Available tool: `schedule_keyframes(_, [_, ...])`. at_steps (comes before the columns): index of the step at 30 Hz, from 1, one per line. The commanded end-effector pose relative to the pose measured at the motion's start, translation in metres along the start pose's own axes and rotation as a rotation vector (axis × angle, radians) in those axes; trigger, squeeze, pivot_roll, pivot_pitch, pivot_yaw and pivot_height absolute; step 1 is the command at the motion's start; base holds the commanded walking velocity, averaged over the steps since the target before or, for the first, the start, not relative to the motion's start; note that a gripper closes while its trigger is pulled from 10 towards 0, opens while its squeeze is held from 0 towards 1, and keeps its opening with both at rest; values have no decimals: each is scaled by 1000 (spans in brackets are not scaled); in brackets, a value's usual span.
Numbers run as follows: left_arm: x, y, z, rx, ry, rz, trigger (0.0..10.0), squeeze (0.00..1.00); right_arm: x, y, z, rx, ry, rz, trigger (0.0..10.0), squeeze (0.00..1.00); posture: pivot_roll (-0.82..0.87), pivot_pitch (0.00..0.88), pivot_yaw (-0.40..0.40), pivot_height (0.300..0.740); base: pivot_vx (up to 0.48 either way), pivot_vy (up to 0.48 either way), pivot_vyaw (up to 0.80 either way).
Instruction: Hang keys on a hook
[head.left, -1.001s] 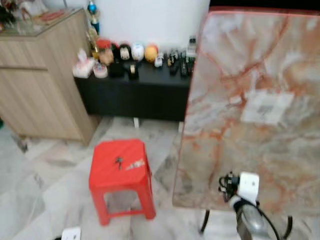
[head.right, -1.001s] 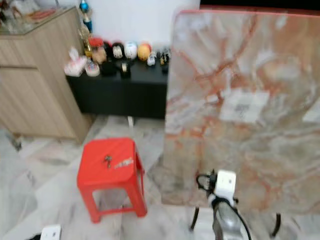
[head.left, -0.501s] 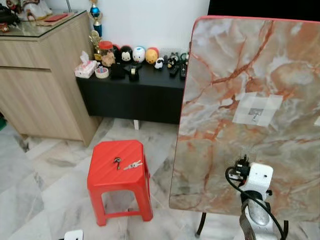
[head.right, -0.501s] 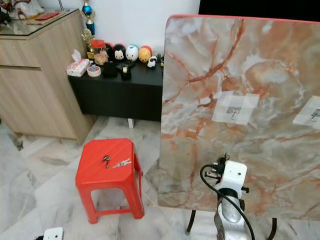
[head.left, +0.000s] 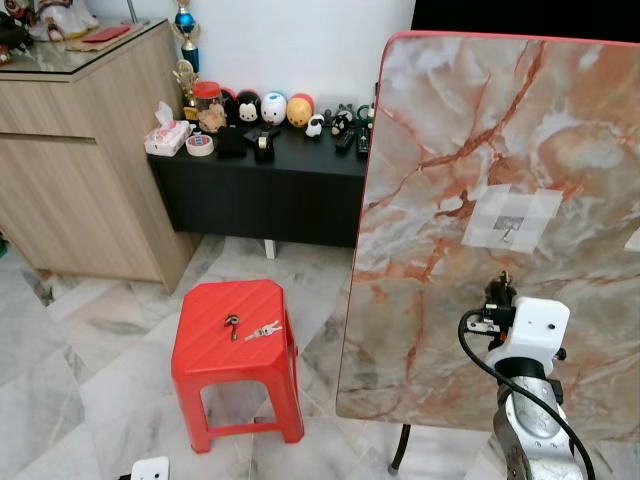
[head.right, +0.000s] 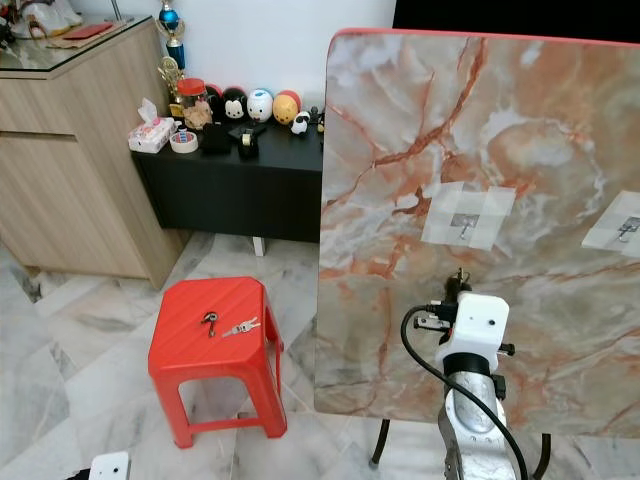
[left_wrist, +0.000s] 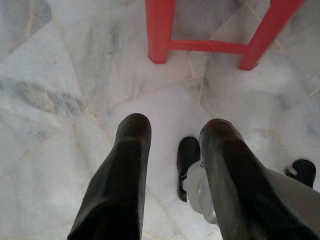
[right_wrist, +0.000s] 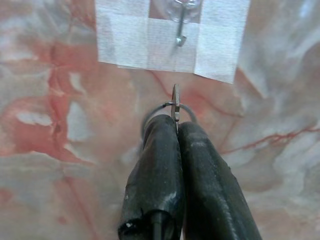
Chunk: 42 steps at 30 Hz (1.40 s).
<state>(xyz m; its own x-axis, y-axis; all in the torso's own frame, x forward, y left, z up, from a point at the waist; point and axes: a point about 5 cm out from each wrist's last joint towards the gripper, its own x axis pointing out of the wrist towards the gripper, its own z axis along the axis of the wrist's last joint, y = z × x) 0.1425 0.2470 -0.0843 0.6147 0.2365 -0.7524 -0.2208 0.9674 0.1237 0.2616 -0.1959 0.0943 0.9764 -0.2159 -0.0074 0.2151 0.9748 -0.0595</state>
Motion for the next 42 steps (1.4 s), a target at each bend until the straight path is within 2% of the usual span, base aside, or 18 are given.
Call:
schedule_keyframes(1, [-2,0,-5,9,19,-8,10000,0,3,0,10,4,-25,-6,10000,0,13,0,-45,740,0,0,0])
schedule_keyframes(12, [-1,-1,-5,9,28,-7,10000,0,11,8,19,20,-44,1,10000,0,16,0,-50,740,0,0,0])
schedule_keyframes(24, [-1,4,-5,-2,33,8,10000,0,18,6,27,29,-71,-29,10000,0,20,0,-48,740,0,0,0])
schedule_keyframes(42, [1,0,-1,-5,20,7,10000,0,25,4,35,29,-105,-64,10000,0,22,0,-46,740,0,0,0])
